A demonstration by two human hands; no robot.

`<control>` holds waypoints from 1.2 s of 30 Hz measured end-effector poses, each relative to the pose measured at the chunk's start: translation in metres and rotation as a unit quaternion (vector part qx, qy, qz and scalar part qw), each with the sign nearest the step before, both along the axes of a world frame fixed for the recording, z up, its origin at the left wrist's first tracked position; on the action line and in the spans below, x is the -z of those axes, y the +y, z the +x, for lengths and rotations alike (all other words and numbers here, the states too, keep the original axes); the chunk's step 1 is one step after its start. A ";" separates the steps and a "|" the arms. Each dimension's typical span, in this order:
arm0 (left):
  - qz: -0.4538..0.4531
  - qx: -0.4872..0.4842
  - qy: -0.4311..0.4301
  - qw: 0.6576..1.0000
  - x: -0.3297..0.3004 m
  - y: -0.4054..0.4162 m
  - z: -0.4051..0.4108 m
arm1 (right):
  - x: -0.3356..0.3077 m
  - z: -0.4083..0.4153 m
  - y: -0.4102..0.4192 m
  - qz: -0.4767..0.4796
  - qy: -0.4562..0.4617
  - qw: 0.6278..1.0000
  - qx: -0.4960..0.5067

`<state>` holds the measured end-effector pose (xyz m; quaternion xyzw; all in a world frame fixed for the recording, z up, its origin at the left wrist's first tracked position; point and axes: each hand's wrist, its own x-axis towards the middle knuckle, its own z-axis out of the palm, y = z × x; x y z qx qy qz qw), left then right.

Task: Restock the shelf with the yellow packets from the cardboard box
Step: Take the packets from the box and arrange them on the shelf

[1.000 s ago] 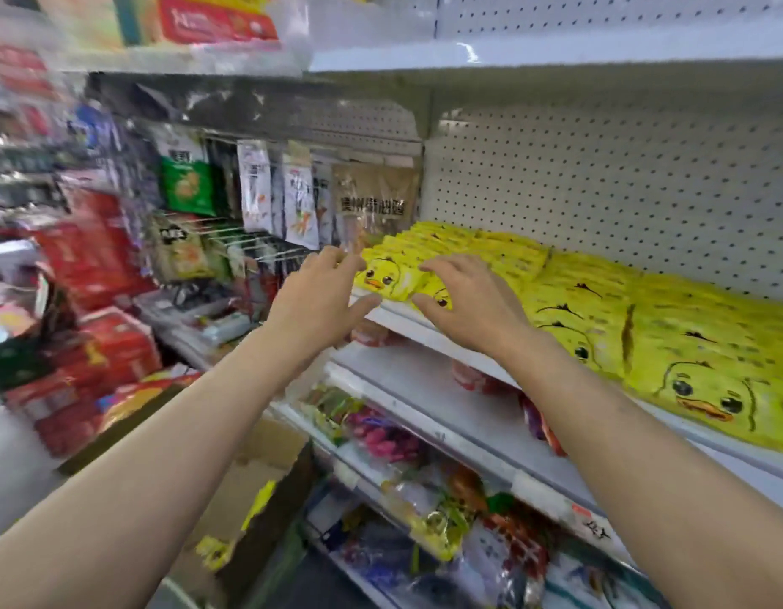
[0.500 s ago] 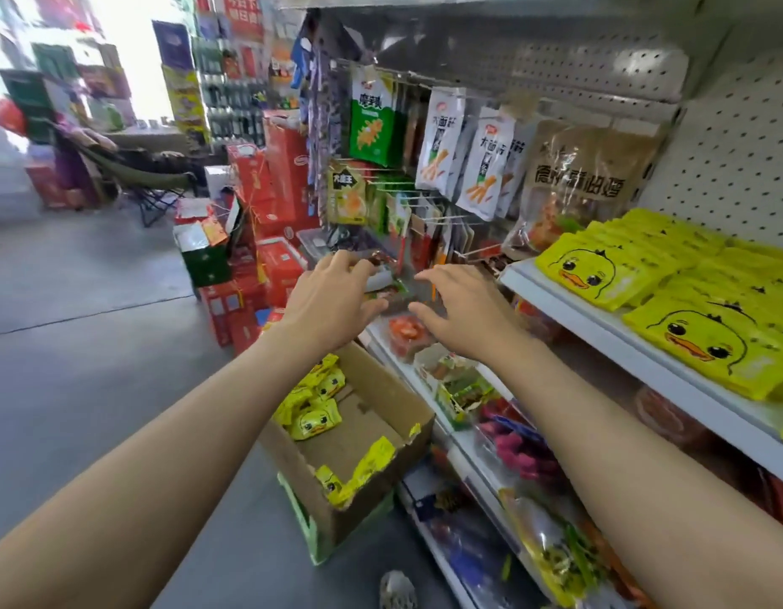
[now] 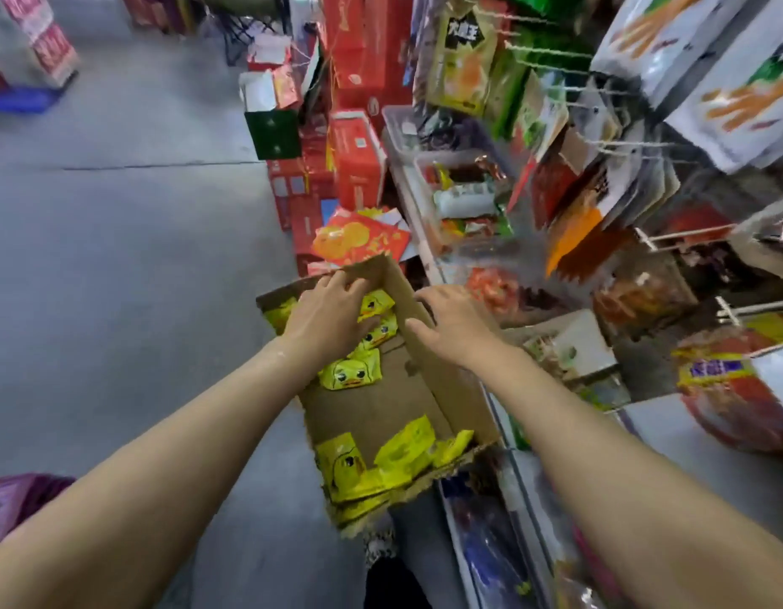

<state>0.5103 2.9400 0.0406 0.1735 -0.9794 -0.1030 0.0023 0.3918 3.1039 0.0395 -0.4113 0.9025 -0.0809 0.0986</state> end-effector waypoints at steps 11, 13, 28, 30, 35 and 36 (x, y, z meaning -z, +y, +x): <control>0.198 -0.103 -0.279 0.934 0.254 0.015 -0.003 | 0.243 -0.033 0.002 0.237 -0.278 0.931 -0.012; 0.228 -0.124 -0.314 0.913 0.287 0.023 0.005 | 0.272 -0.032 0.008 0.269 -0.296 0.916 -0.013; 0.210 -0.217 -0.381 0.874 0.353 0.035 0.013 | 0.355 -0.027 0.009 0.287 -0.283 0.912 -0.077; 0.252 -0.239 -0.336 0.876 0.350 0.026 0.006 | 0.348 -0.031 0.002 0.213 -0.290 0.932 -0.041; 0.303 -0.301 -0.124 0.895 0.346 0.006 -0.014 | 0.326 -0.043 -0.008 -0.019 -0.176 0.984 -0.013; 0.304 -0.321 -0.100 0.891 0.345 0.004 -0.017 | 0.325 -0.042 -0.007 -0.023 -0.166 0.986 -0.025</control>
